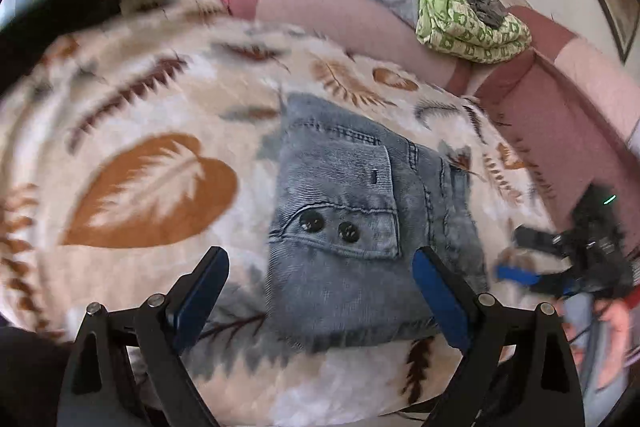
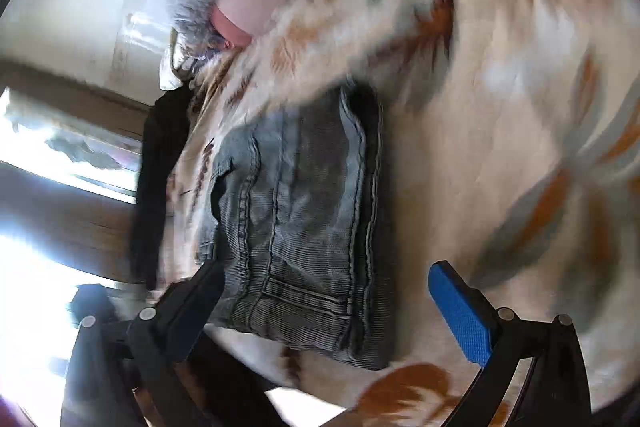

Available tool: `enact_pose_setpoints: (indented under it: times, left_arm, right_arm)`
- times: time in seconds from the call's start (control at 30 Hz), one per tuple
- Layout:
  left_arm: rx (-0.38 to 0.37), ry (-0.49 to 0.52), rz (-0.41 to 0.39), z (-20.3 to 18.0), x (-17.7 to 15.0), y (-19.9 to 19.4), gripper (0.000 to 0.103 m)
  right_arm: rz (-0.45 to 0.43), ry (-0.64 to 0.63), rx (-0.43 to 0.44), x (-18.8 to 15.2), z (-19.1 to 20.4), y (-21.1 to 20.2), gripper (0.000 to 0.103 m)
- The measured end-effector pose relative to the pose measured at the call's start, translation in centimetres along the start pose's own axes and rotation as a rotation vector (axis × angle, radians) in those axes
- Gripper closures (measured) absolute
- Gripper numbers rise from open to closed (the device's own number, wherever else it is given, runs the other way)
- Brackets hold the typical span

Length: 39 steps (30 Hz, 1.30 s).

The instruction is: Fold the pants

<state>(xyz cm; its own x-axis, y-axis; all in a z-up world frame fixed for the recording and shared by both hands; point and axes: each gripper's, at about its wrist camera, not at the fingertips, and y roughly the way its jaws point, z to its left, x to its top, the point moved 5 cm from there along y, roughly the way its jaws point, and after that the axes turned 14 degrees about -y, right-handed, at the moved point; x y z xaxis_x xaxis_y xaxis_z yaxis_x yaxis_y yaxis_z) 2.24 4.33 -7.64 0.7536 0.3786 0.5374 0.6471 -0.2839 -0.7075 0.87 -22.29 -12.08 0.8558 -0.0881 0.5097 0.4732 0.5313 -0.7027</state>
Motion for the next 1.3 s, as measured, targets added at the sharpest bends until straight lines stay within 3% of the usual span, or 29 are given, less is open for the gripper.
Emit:
enact_pose_setpoints:
  times: [0.1,0.2,0.27,0.3,0.37,0.47,0.77,1.3]
  left_arm:
    - [0.070,0.058,-0.044,-1.0,-0.2,-0.1,0.010]
    - [0.126,0.051,-0.014,-0.4,-0.6,1.5,0.010]
    - [0.170,0.046,0.062,0.3,-1.5,3.5,0.009]
    - [0.152,0.024,0.064,0.5,-1.6,3.6,0.009]
    - [0.152,0.015,0.071,0.8,-1.6,3.7,0.009]
    - [0.165,0.028,0.067,0.8,-1.7,3.8,0.006]
    - [0.156,0.017,0.029,1.1,-2.3,3.9,0.004]
    - [0.177,0.027,0.024,1.1,-2.2,4.0,0.002]
  right_arm:
    - [-0.085,-0.119,0.076,1.2,4.0,-1.7,0.000]
    - [-0.098,-0.185,0.199,1.7,6.7,-0.9,0.000]
    - [0.006,-0.140,0.168,0.5,5.5,2.1,0.000]
    - [0.103,-0.116,0.163,-0.7,4.4,4.4,0.000]
    - [0.051,-0.187,0.157,-1.4,4.7,4.4,0.000]
    - [0.089,-0.238,0.114,-1.5,5.5,4.5,0.000]
    - [0.035,-0.108,0.218,-1.4,3.7,3.9,0.000]
    - [0.030,-0.123,0.220,-1.5,4.1,4.0,0.000]
